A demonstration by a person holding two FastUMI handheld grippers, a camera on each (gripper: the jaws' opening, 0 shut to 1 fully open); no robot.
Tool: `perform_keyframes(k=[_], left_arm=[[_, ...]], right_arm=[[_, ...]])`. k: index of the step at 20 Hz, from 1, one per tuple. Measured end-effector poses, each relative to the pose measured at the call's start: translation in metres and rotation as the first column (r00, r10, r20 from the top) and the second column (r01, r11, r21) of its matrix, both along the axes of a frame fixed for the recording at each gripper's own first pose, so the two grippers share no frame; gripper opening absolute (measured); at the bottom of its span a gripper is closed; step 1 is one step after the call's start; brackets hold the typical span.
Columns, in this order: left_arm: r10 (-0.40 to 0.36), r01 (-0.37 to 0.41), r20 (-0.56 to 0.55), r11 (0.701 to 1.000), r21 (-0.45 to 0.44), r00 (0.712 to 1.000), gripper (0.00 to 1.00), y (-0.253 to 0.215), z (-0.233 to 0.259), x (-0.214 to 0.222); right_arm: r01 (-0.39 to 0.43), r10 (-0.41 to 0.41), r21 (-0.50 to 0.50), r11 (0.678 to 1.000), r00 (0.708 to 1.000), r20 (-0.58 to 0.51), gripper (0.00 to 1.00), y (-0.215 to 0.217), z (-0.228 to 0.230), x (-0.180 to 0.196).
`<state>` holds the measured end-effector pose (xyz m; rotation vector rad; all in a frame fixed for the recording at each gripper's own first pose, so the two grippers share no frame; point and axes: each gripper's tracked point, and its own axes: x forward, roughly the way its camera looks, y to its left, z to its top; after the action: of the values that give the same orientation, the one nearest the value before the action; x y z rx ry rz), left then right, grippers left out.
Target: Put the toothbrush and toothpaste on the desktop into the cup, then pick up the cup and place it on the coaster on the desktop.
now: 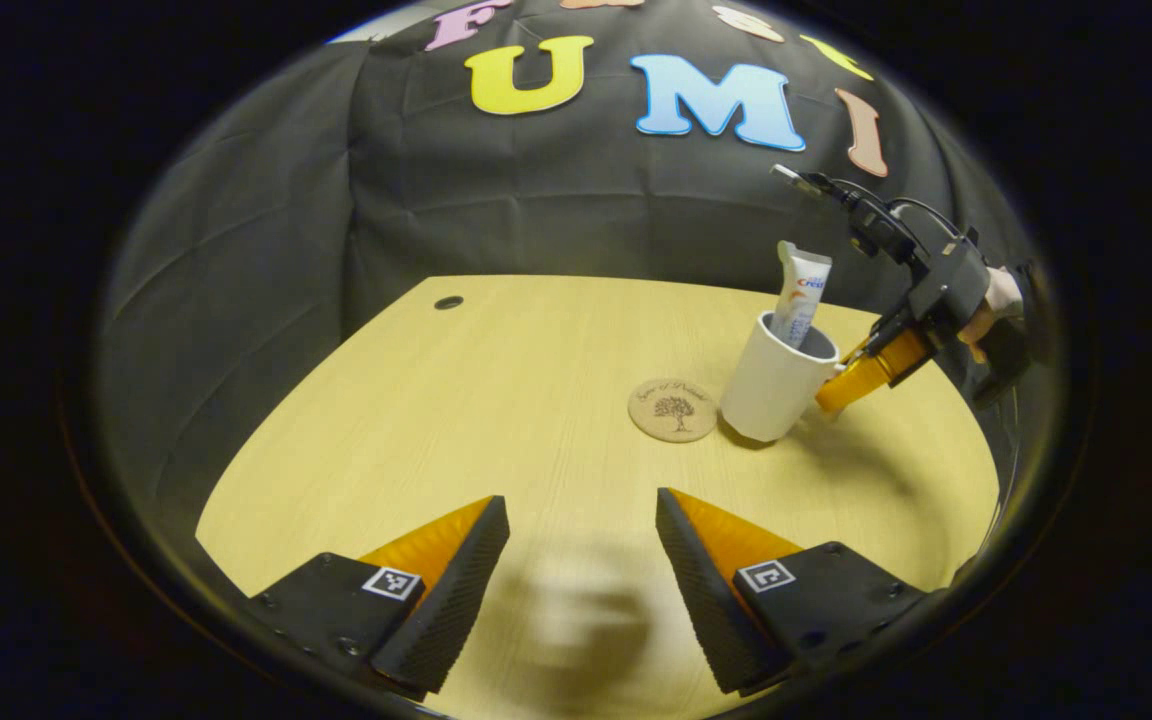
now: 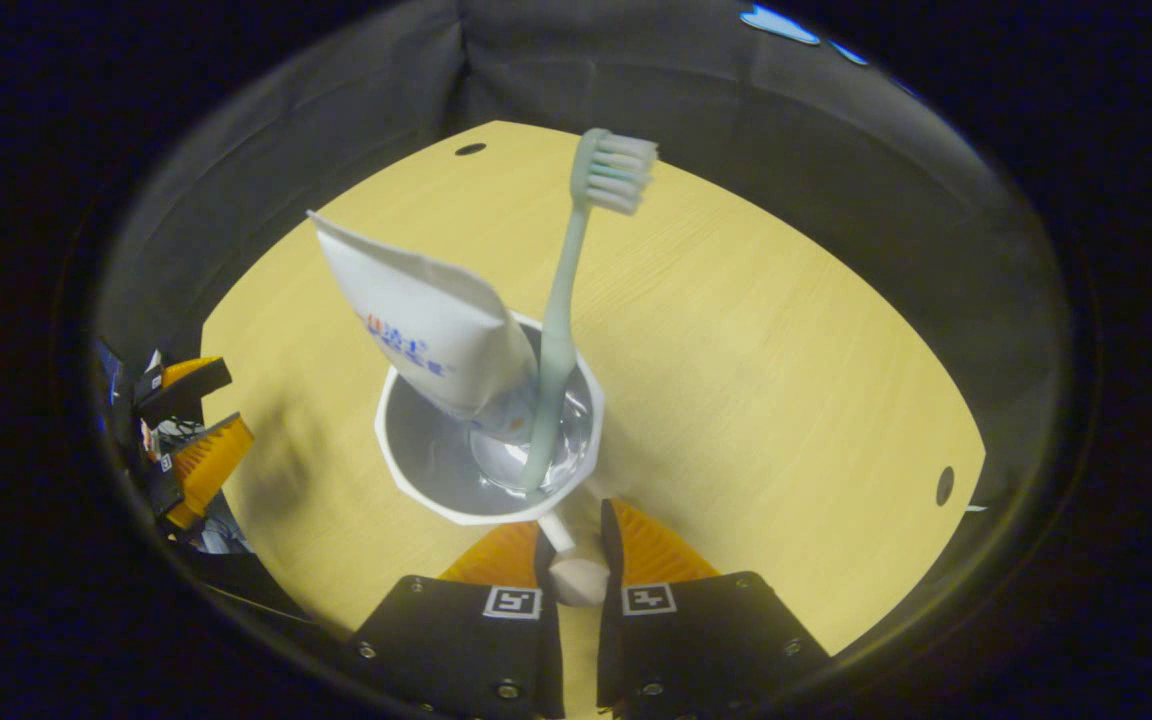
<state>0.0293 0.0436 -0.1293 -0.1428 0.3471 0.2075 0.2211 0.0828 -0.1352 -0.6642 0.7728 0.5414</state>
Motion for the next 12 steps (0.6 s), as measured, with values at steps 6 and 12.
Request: perform_keyframes(k=[6, 12], left_arm=[[0.021, -0.021, -0.006, 1.000, 0.001, 1.000, 0.99, 0.018, -0.004, -0.026], [0.044, -0.044, -0.015, 0.999, -0.003, 0.999, 0.99, 0.045, -0.004, -0.025]], right_arm=[[-0.007, 0.007, 0.008, 1.000, 1.000, 0.006, 0.14, 0.038, 0.004, 0.011], [-0.014, 0.014, -0.001, 1.000, 1.000, 0.005, 0.14, 0.064, 0.006, 0.020]])
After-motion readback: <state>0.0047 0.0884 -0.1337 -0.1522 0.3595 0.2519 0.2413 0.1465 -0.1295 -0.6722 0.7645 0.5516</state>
